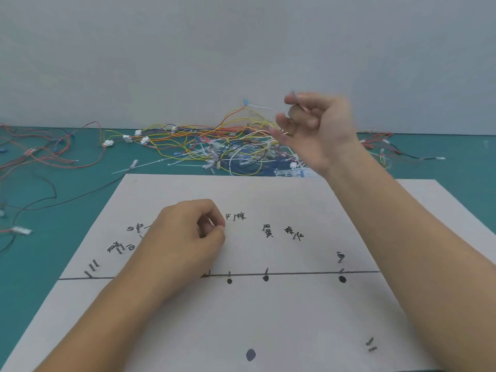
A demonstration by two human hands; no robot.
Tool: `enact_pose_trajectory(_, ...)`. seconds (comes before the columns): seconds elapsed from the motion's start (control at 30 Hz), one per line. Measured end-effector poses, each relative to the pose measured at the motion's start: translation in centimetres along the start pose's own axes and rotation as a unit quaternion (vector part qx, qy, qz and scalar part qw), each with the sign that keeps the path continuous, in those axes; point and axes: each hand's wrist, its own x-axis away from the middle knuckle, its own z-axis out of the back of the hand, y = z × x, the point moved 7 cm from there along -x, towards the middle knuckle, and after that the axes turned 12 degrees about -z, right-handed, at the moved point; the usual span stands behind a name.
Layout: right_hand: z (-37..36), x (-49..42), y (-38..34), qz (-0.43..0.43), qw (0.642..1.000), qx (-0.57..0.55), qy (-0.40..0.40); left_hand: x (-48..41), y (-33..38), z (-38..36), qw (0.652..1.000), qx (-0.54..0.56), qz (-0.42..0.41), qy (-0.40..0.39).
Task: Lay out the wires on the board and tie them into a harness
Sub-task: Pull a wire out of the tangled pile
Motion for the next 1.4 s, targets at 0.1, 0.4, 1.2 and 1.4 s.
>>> enact_pose_trajectory(0.1, 1.4, 0.0, 2.2, 0.009, 0.99, 0.126, 0.066, 0.0, 0.1, -0.1, 1.0, -0.007, -0.001, 0.002)
enact_pose_trajectory(0.4, 5.0, 1.6, 3.1, -0.063, 0.878, 0.425, 0.209, 0.2, 0.1, -0.2, 1.0, 0.0, -0.007, 0.006)
enact_pose_trajectory(1.2, 5.1, 3.7, 2.6, 0.036, 0.665, 0.718, 0.2, 0.4, 1.8, -0.2, 0.999, -0.016, -0.04, -0.005)
enact_pose_trajectory(1.4, 7.1, -0.7, 1.5, 0.062, 0.61, 0.758, 0.222, -0.5, 3.6, -1.4, 0.992, -0.077, -0.041, -0.087)
